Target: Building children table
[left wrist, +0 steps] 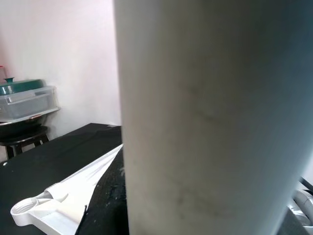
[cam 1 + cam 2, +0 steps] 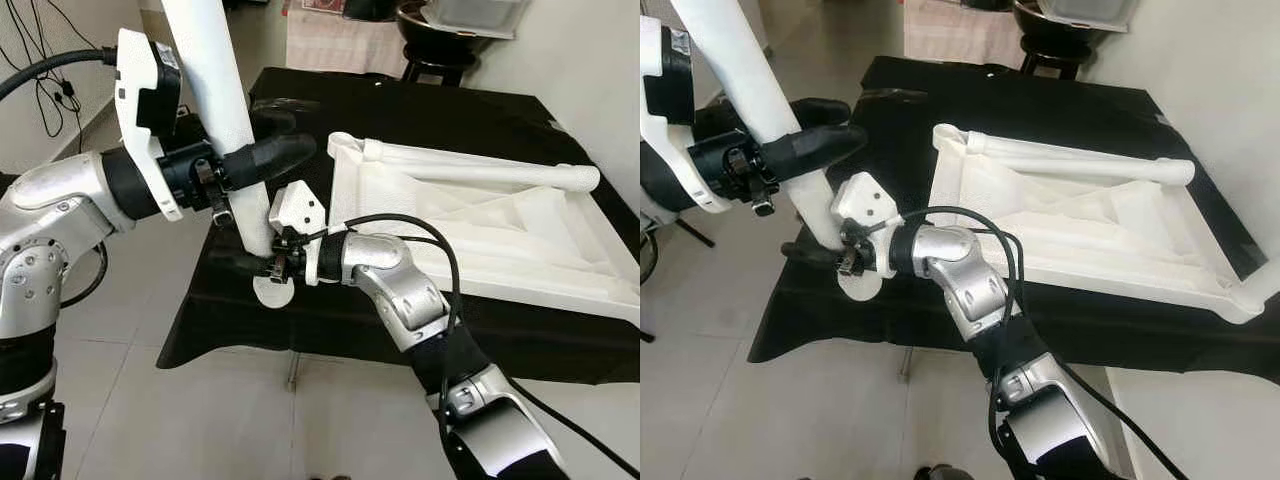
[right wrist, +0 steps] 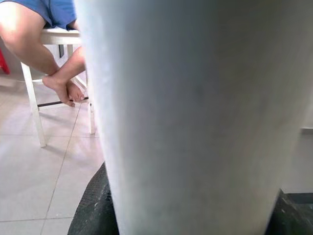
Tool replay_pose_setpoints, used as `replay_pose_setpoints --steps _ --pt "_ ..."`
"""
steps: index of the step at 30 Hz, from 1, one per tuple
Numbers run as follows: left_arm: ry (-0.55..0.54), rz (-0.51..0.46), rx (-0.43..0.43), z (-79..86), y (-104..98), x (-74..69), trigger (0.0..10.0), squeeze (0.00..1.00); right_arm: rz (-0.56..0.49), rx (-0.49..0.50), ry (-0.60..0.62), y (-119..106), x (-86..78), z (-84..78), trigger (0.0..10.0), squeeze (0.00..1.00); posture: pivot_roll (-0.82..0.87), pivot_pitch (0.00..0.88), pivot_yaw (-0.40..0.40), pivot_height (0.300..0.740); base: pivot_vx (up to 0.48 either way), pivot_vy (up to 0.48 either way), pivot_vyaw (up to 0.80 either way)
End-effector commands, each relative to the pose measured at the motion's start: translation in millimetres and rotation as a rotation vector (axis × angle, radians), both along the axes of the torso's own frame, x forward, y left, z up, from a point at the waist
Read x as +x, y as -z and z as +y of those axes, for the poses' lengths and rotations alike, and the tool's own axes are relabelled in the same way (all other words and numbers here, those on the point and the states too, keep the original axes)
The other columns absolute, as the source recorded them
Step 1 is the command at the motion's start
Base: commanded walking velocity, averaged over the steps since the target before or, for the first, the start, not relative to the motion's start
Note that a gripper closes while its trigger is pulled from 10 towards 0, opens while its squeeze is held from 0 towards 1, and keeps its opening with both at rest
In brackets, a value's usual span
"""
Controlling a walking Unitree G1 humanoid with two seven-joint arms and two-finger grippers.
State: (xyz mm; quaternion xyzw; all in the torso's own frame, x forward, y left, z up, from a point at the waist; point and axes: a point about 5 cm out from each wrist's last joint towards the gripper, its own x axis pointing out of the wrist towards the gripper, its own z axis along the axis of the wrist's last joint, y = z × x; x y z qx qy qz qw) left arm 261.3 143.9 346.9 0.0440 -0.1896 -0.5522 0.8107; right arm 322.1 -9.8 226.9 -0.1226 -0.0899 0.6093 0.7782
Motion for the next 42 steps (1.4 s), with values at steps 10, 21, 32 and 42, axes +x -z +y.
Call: replay_pose_setpoints --steps 10,21,32,42 --pt "0.152 -0.065 -0.057 -24.6 -12.6 -3.6 8.5 0.0 0.029 0.006 0.088 -3.4 9.2 12.6 0.0 0.0 -0.21 0.056 -0.105 0.74 0.0 0.0 0.0" --pt "-0.3 -0.011 -0.376 17.3 -12.4 23.2 10.0 1.0 -0.01 0.178 0.464 -31.1 47.4 -14.9 0.0 0.0 -0.21 0.059 -0.101 0.74 0.0 0.0 0.0" --pt "-0.569 0.072 -0.455 45.3 32.3 11.1 10.0 1.0 0.002 0.287 0.725 -35.4 65.7 -43.2 0.0 0.0 -0.21 0.079 -0.094 0.74 0.0 0.0 0.0" --pt "-0.894 0.277 -0.233 43.7 128.4 -2.1 10.0 0.0 0.018 0.338 0.662 -34.7 61.6 -38.3 10.0 0.0 -0.19 0.097 -0.096 0.74 0.0 0.0 0.0"
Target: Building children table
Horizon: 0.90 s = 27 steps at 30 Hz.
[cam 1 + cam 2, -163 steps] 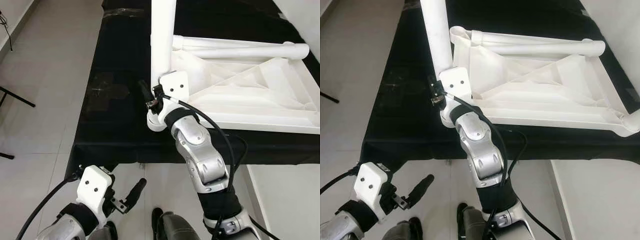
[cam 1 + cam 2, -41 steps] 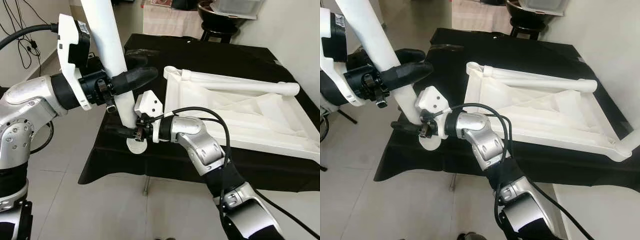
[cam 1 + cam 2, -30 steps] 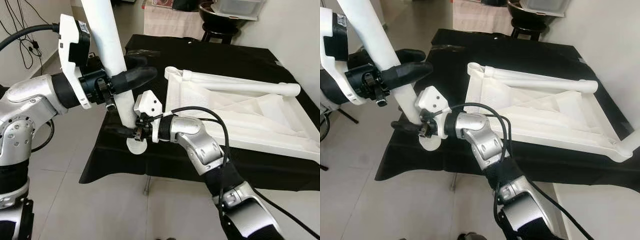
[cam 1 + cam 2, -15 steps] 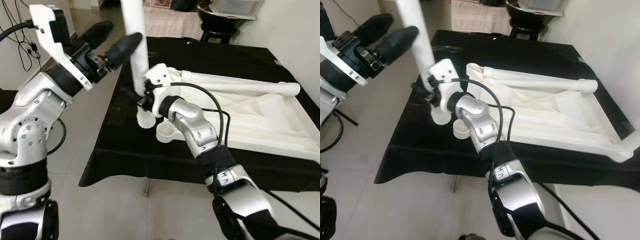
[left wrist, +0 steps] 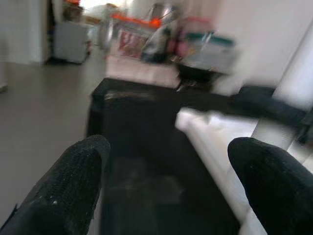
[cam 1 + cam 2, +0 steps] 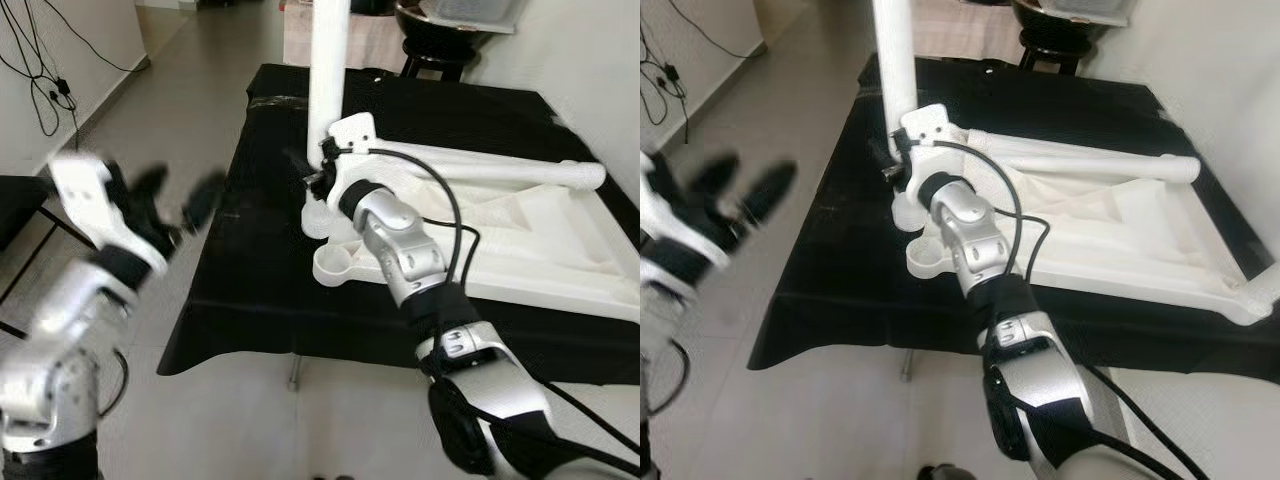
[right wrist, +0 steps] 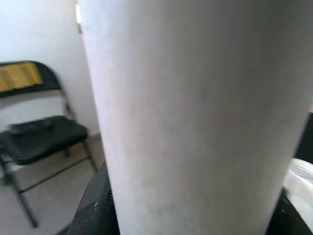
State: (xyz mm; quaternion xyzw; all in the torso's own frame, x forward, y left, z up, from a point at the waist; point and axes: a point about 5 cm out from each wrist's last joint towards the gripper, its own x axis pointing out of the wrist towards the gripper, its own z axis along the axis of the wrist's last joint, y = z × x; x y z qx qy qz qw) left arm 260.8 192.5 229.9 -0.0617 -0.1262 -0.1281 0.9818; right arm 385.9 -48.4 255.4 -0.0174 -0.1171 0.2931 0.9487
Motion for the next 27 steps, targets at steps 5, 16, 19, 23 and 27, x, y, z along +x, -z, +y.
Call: replay_pose_setpoints --steps 5,16,19,23,27 --pt "-0.018 0.12 0.062 -9.7 32.5 -11.4 10.0 0.0 -0.042 0.028 -0.048 -5.8 -4.0 2.3 10.0 0.0 -0.19 0.096 -0.095 0.74 0.0 0.0 0.0" --pt "-0.043 0.264 0.237 -27.1 89.4 -48.7 10.0 0.0 -0.044 0.007 -0.119 -0.6 -7.4 3.9 10.0 0.0 -0.19 0.109 -0.104 0.74 0.0 0.0 0.0" --pt "-0.049 0.258 0.233 -26.5 88.5 -48.2 10.0 0.0 -0.042 0.003 -0.122 -0.1 -7.4 4.0 10.0 0.0 -0.19 0.109 -0.104 0.74 0.0 0.0 0.0" --pt "-0.027 0.223 0.289 -31.4 85.7 -49.5 10.0 0.0 -0.039 -0.004 -0.099 -1.3 -4.1 -3.0 10.0 0.0 -0.2 0.134 -0.11 0.74 0.0 0.0 0.0" --pt "-0.039 0.212 0.292 -31.3 84.4 -50.6 10.0 0.0 -0.036 0.005 -0.093 -2.3 -3.0 -6.9 10.0 0.0 -0.2 0.144 -0.112 0.74 0.0 0.0 0.0"
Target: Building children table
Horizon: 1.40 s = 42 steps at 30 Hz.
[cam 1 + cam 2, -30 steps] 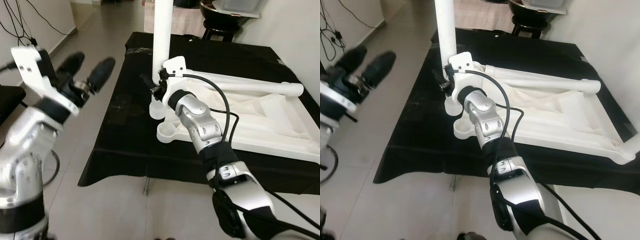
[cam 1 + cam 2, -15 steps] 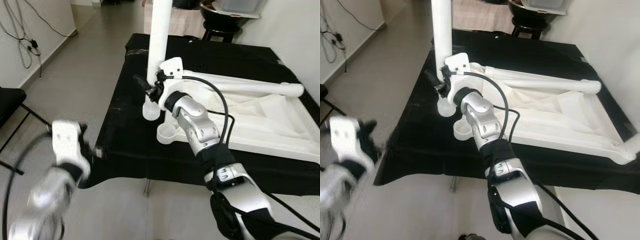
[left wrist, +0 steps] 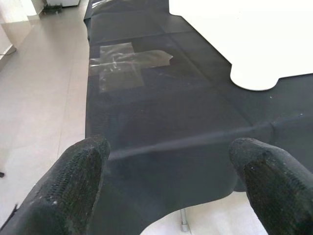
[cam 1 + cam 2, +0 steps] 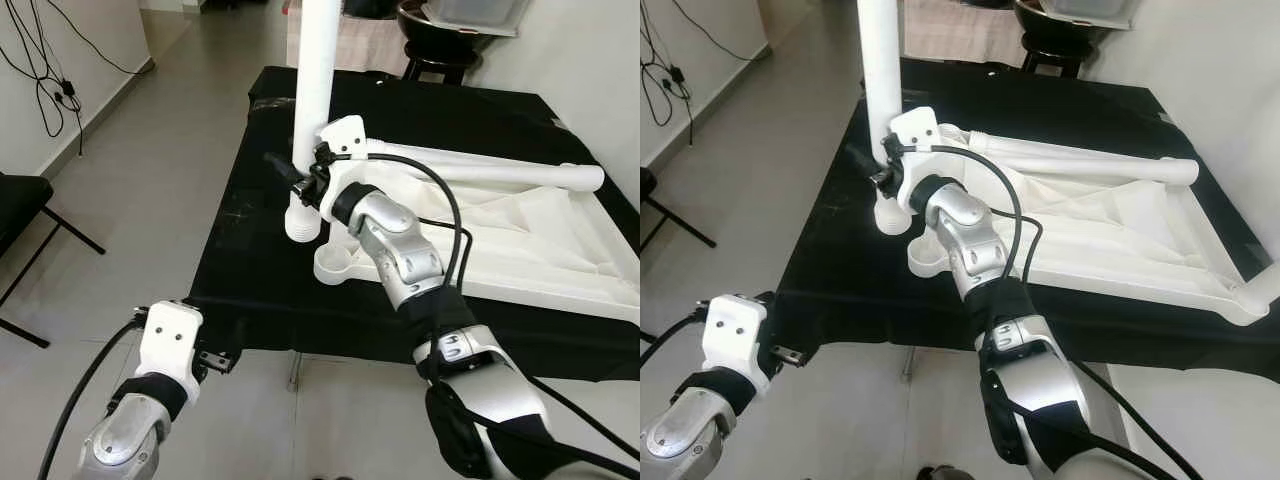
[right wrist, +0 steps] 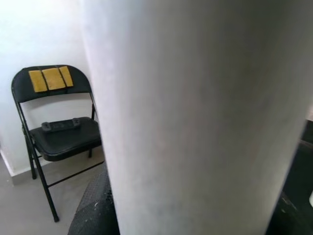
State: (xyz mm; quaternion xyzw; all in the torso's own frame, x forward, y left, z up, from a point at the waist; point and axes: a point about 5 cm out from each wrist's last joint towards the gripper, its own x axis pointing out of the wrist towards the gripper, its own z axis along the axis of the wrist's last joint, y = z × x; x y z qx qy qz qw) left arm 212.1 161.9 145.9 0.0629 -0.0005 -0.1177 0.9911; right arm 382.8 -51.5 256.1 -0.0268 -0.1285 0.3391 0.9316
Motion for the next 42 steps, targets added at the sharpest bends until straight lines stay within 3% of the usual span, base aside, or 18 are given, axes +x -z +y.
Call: replay_pose_setpoints --steps 1,10,14,23,29,36,42 --pt "0.002 -0.007 0.015 -0.7 0.4 -1.9 10.0 0.0 -0.006 0.028 0.002 -1.7 0.1 -3.8 10.0 0.0 -0.2 0.144 -0.112 0.74 0.0 0.0 0.0" --pt "-0.062 -0.054 0.051 2.8 -2.1 -1.9 10.0 0.0 0.012 0.044 -0.003 -1.5 0.5 -7.5 10.0 0.0 -0.21 0.156 -0.115 0.74 0.0 0.0 -0.71" --pt "-0.161 -0.086 0.08 12.8 -5.3 0.0 10.0 0.0 0.008 0.028 -0.071 1.0 -5.7 -0.1 10.0 0.0 -0.2 0.167 -0.113 0.74 0.0 0.0 -0.2" --pt "-0.186 -0.102 0.096 12.4 -7.3 -2.7 10.0 0.0 0.027 -0.03 -0.139 6.6 -8.8 5.8 10.0 0.0 -0.19 0.183 -0.124 0.74 0.0 0.0 0.0" --pt "-0.175 -0.104 0.094 10.0 -7.8 -4.6 10.0 0.0 0.004 -0.061 -0.324 4.6 -21.5 12.4 10.0 0.0 -0.2 0.196 -0.125 0.74 0.0 0.0 0.0" --pt "-0.167 -0.1 0.082 8.8 -7.7 -5.5 10.0 0.0 0.004 -0.099 -0.408 5.8 -27.4 14.7 10.0 0.0 -0.2 0.208 -0.127 0.74 0.0 0.0 0.0" --pt "-0.163 -0.098 0.076 7.9 -7.6 -5.2 10.0 0.0 0.05 -0.046 -0.428 7.1 -26.1 15.7 10.0 0.0 -0.2 0.22 -0.129 0.74 0.0 0.0 0.0"
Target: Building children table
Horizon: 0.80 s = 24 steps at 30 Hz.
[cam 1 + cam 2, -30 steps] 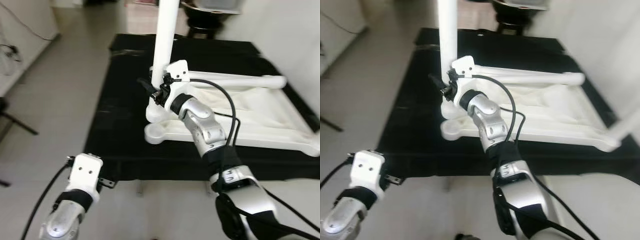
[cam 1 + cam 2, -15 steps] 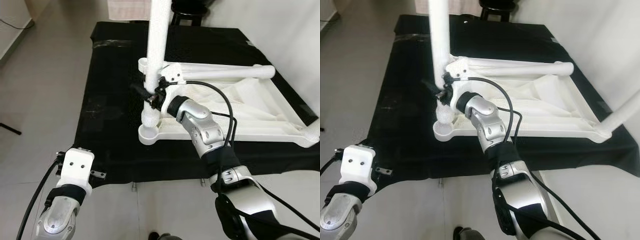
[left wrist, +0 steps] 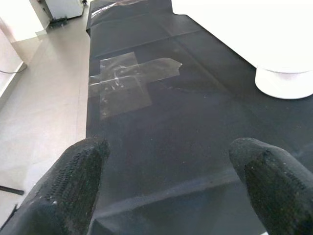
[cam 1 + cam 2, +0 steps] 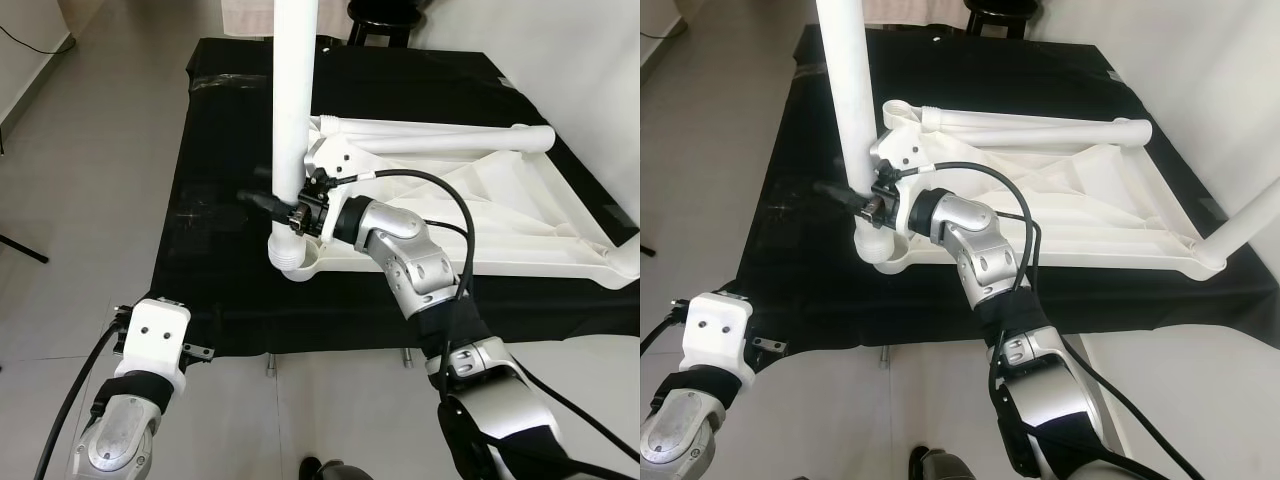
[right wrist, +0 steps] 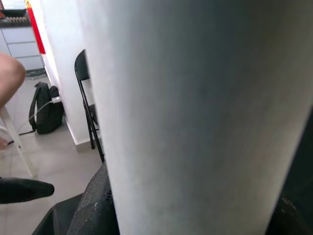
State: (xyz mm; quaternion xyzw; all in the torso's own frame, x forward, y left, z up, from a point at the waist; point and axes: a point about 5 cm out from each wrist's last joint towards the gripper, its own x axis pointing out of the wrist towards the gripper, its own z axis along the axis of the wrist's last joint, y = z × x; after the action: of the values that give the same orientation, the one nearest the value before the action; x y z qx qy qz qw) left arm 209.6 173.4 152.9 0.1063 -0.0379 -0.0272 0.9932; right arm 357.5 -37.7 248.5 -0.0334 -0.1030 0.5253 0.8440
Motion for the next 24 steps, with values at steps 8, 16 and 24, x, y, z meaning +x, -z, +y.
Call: replay_pose_setpoints --steps 8,16,24 --pt "0.025 -0.003 0.003 -3.3 -0.9 -4.0 10.0 0.0 -0.042 -0.103 0.072 6.5 7.6 -6.9 10.0 0.0 -0.2 0.232 -0.125 0.74 0.0 0.0 0.0" --pt "0.029 -0.004 -0.005 -3.2 -1.7 -4.2 10.0 0.0 -0.068 -0.193 0.057 8.0 9.2 -15.0 10.0 0.0 -0.2 0.239 -0.127 0.74 0.0 0.0 0.0" --pt "0.034 -0.007 -0.012 -3.8 -2.6 -5.3 10.0 0.0 -0.175 -0.334 -0.077 11.9 -2.9 -10.8 10.0 0.0 -0.2 0.252 -0.132 0.74 0.0 0.0 0.0"
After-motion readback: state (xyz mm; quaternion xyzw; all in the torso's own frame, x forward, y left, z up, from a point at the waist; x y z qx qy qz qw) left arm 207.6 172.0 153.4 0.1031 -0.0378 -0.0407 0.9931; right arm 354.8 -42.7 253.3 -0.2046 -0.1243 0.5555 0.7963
